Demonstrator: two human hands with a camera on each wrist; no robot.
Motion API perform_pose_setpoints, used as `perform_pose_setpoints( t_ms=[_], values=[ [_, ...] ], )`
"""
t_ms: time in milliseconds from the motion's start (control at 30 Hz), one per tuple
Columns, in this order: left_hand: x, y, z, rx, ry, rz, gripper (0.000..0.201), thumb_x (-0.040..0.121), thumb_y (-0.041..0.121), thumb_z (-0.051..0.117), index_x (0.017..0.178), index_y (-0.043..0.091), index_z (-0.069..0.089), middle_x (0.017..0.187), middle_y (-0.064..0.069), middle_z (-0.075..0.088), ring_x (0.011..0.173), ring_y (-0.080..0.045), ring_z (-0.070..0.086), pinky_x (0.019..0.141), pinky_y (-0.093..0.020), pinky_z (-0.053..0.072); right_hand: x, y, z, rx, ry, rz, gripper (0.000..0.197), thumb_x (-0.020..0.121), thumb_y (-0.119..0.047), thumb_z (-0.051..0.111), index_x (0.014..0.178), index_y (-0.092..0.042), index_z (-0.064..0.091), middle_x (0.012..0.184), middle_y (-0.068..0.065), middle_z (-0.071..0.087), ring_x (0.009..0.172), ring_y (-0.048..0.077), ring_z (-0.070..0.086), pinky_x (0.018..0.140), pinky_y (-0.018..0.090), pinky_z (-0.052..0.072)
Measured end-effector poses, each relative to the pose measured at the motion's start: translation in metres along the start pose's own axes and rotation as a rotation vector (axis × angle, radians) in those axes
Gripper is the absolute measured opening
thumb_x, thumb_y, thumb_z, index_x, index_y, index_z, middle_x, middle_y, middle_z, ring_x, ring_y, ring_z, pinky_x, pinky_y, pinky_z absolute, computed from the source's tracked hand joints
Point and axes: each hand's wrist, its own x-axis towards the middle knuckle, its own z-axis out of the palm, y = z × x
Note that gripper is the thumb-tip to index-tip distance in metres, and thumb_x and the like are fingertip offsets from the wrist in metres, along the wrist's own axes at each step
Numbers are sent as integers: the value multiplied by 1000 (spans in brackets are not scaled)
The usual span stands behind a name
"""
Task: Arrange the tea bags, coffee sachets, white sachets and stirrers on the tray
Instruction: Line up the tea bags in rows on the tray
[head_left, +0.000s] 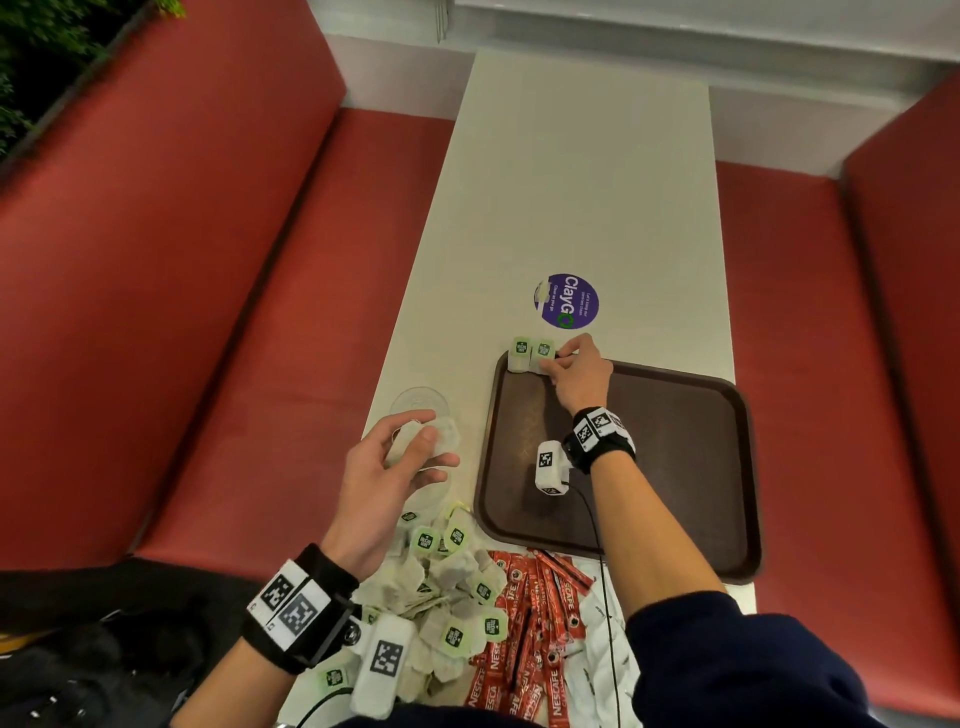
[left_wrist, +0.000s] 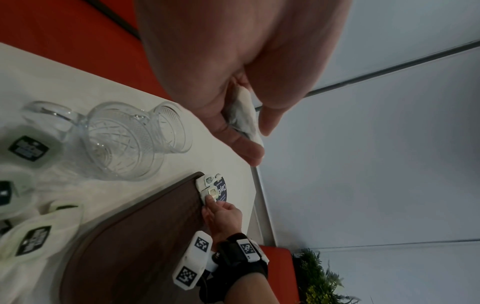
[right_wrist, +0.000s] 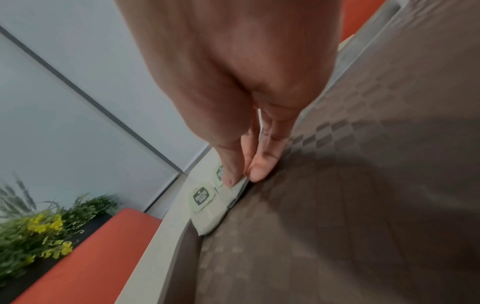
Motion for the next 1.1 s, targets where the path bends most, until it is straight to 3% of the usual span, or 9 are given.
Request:
perform_pose_setpoints(
  t_ms=[167, 367, 467, 533, 633, 700, 867, 967, 1100],
  values=[
    [0, 1, 1, -14, -6, -11, 24, 105, 16, 68, 128, 12, 73, 132, -12, 72, 102, -39, 79, 78, -30, 63, -12, -17, -7, -39, 3, -9, 25, 98, -18, 81, 113, -10, 64, 94, 7, 74, 88, 10, 49, 71, 25, 38],
    [1, 2, 2, -47, -38, -29, 24, 108, 11, 64, 130, 11, 72, 131, -14, 69, 107, -40, 78, 81, -30, 63, -27, -30, -8, -165, 50, -55, 33, 93, -31, 87, 112, -12, 66, 106, 10, 72, 99, 27, 66, 86, 44, 57],
    [1, 3, 3, -45, -66, -26, 27, 108, 3, 61, 132, 10, 70, 127, -15, 70, 108, -40, 78, 83, -29, 63, -50, -46, -18, -78, 47, -154, 24, 97, -30, 81, 114, -17, 69, 106, 5, 75, 94, 22, 74, 91, 48, 62],
    [2, 4, 5, -43, -78, -16, 29, 107, 0, 61, 133, 10, 68, 117, -19, 71, 106, -39, 78, 83, -28, 62, -83, -67, -33, 80, -79, -227, 12, 99, -24, 76, 110, -26, 73, 100, -3, 79, 90, 15, 76, 91, 47, 64],
    [1, 8, 11, -68, -124, -18, 31, 107, -4, 58, 135, 9, 60, 87, -15, 71, 92, -32, 78, 80, -27, 61, -142, -96, -60, 208, -474, -396, 33, 96, -5, 74, 117, -31, 76, 111, -4, 78, 99, 18, 77, 94, 39, 63],
    [0, 11, 15, -83, -177, -25, 30, 108, -4, 56, 136, 7, 55, 81, -14, 70, 80, -26, 71, 76, -27, 59, -170, -103, -72, 186, -651, -524, 39, 96, 0, 74, 123, -28, 76, 124, -3, 74, 108, 23, 74, 98, 42, 61],
    [-5, 16, 25, -51, -264, -40, 27, 112, 2, 51, 137, 9, 55, 67, -3, 54, 70, -27, 60, 68, -28, 53, -192, -93, -96, 284, -556, -578, 17, 98, -2, 79, 108, -15, 84, 126, 2, 72, 121, 27, 70, 100, 43, 61],
    [-8, 18, 32, 13, -324, -32, 23, 114, 9, 49, 135, 11, 57, 80, -11, 69, 70, -24, 63, 65, -27, 53, -197, -90, -110, 333, -531, -543, 12, 99, -6, 79, 109, -11, 81, 120, 3, 77, 114, 28, 75, 101, 45, 60],
    [-9, 14, 39, 62, -317, -39, 21, 113, 17, 51, 120, 7, 69, 97, -9, 76, 76, -28, 66, 66, -26, 54, -201, -94, -124, 321, -409, -470, 13, 102, -12, 77, 114, -16, 77, 106, 2, 80, 96, 21, 77, 89, 33, 62]
  ],
)
